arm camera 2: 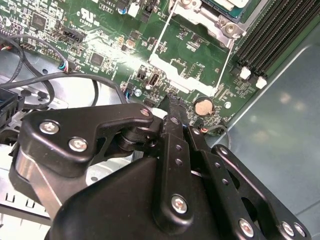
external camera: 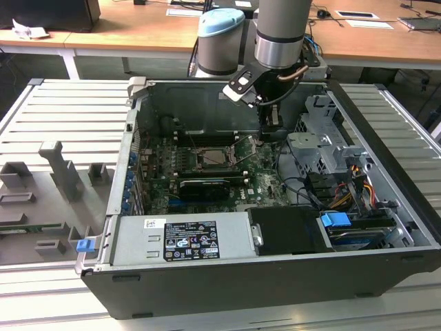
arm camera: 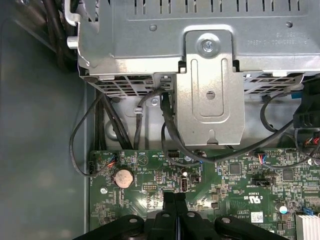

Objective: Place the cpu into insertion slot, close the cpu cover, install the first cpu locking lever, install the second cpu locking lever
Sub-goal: 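Close the cpu cover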

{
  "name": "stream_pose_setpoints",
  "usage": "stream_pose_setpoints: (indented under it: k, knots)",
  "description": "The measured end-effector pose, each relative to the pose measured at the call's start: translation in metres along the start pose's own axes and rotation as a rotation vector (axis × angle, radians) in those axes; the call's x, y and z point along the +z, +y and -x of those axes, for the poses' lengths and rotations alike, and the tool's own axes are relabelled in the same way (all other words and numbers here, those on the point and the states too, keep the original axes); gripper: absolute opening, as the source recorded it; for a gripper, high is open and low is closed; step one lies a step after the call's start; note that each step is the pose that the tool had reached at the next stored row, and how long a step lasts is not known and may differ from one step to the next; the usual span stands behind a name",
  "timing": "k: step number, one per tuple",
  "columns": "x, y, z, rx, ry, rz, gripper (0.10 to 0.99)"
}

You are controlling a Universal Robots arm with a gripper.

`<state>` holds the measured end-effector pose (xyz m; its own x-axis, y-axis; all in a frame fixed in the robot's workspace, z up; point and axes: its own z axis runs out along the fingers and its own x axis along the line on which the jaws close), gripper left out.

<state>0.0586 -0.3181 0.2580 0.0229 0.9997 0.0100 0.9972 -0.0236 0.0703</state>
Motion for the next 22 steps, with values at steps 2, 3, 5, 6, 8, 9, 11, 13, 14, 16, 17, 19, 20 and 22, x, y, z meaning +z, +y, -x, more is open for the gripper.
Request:
stream_pose_setpoints:
  k: [2, 3, 5, 6, 8, 9, 11, 13, 14, 16, 17, 19, 20, 22]
  knots:
    - [0.0023, 0.0002, 0.0000, 0.000, 0.0000, 0.000, 0.106]
    - [0.0042, 0.0000, 0.0000, 0.000, 0.0001, 0.000, 0.106]
    - [0.0120, -0.0005, 0.0001, 0.000, 0.0002, 0.000, 0.106]
    - [0.0140, -0.0006, 0.0001, 0.000, 0.0000, 0.000, 0.106]
    - [0.0156, -0.0007, 0.0002, 0.000, -0.0001, 0.000, 0.106]
    - [0.0156, -0.0014, 0.0002, 0.000, -0.0002, 0.000, 0.106]
    - [0.0155, -0.0025, 0.0002, 0.000, -0.0003, 0.000, 0.106]
    - [0.0154, -0.0037, 0.0002, 0.000, -0.0002, 0.000, 0.106]
    - [0.0152, -0.0050, 0.0002, 0.000, -0.0002, 0.000, 0.106]
    - [0.0151, -0.0067, 0.0003, 0.000, -0.0004, 0.000, 0.106]
    - [0.0149, -0.0081, 0.0003, 0.000, -0.0003, 0.000, 0.106]
    - [0.0145, -0.0103, 0.0003, 0.000, -0.0003, 0.000, 0.106]
    - [0.0142, -0.0115, 0.0004, 0.000, -0.0002, 0.000, 0.106]
    - [0.0140, -0.0138, 0.0005, 0.000, -0.0002, 0.000, 0.106]
